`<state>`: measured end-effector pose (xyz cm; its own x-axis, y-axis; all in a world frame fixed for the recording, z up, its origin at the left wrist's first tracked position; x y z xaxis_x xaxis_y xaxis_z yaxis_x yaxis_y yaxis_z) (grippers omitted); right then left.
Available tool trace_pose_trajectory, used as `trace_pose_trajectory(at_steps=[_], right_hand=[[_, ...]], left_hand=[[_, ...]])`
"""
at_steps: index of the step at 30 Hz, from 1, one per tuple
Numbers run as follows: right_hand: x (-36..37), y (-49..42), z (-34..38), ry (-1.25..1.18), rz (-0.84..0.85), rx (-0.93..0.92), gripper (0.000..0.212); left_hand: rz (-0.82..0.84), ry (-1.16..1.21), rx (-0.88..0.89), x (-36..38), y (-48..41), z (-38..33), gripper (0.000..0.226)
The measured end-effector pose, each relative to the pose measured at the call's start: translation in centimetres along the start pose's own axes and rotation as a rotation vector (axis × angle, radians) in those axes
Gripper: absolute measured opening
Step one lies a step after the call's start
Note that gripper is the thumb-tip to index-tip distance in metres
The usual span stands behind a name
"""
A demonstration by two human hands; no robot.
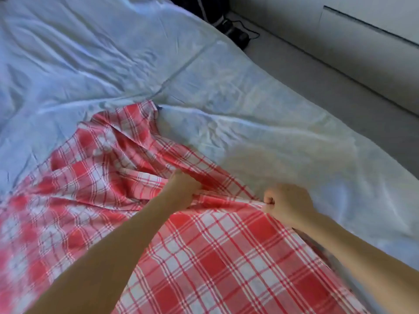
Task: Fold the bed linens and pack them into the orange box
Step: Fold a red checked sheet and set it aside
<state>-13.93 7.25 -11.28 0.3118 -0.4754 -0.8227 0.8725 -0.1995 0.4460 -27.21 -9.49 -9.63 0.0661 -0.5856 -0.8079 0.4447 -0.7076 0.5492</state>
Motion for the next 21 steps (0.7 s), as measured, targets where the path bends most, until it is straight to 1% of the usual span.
trace_pose_trajectory(at_steps=[1, 3, 4, 5, 7, 9, 11, 12, 14, 16, 17, 18, 19, 20, 21], right_hand=[[-0.2, -0.5, 0.1, 0.060, 0.025, -0.005, 0.033], [0.0, -1.3, 0.3, 0.182, 0.071, -0.013, 0.042], [0.2, -1.8, 0.6, 0.229, 0.097, -0.013, 0.041], [0.3, -3.0, 1.3, 0.257, 0.136, -0.016, 0.036], [0.4, -4.9, 2.9, 0.201, 0.225, -0.004, 0.018], [-0.4, -7.8, 5.9, 0.067, 0.193, 0.000, 0.018], [-1.3, -12.2, 9.3, -0.013, 0.045, -0.007, 0.017], [-1.5, -14.0, 10.5, -0.038, -0.004, 0.017, 0.026], [-0.7, -17.9, 12.7, -0.127, 0.014, 0.076, 0.043], [0.8, -20.8, 14.4, -0.238, 0.120, 0.123, 0.057], [1.6, -21.7, 15.1, -0.259, 0.186, 0.139, 0.061], [2.0, -22.3, 15.5, -0.264, 0.238, 0.141, 0.061], [1.7, -22.9, 15.7, -0.276, 0.247, 0.128, 0.054], [0.5, -23.4, 15.7, -0.298, 0.199, 0.107, 0.042], [-1.4, -23.9, 15.5, -0.325, 0.107, 0.081, 0.030]], left_hand=[[0.005, 0.057, -0.064, 0.8, 0.4, 2.7, 0.024], [-0.094, 0.162, -0.189, 0.7, 1.3, 7.9, 0.023], [-0.092, 0.155, -0.252, 0.9, 1.9, 10.5, 0.022], [-0.047, 0.129, -0.306, 1.2, 2.5, 13.4, 0.024], [0.029, 0.079, -0.376, 1.5, 3.2, 17.9, 0.027], [0.047, 0.088, -0.402, 1.6, 3.4, 21.2, 0.032], [0.046, 0.083, -0.411, 2.2, 3.2, 23.9, 0.029], [0.036, 0.053, -0.395, 2.4, 3.0, 24.4, 0.027], [0.045, 0.004, -0.384, 3.1, 2.7, 25.7, 0.023], [0.076, -0.032, -0.380, 4.3, 2.5, 27.0, 0.021], [0.094, -0.037, -0.396, 4.8, 2.6, 27.8, 0.021], [0.112, -0.042, -0.421, 5.2, 2.7, 28.5, 0.021], [0.133, -0.049, -0.462, 5.4, 3.0, 29.4, 0.020], [0.124, -0.057, -0.515, 5.3, 3.2, 30.5, 0.019], [0.092, -0.053, -0.580, 4.8, 3.2, 31.5, 0.019]])
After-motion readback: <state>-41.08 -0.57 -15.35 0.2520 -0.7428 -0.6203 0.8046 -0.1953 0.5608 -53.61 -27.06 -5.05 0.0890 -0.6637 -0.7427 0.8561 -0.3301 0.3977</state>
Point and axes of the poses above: each hand's wrist, its own y-axis away from the middle knuckle, its own x-axis out of the palm, z = x × y, the point moved 7 cm from there along -y, towards the middle knuckle, and after that the axes turned 2 degrees about -y, right-handed, at the moved point
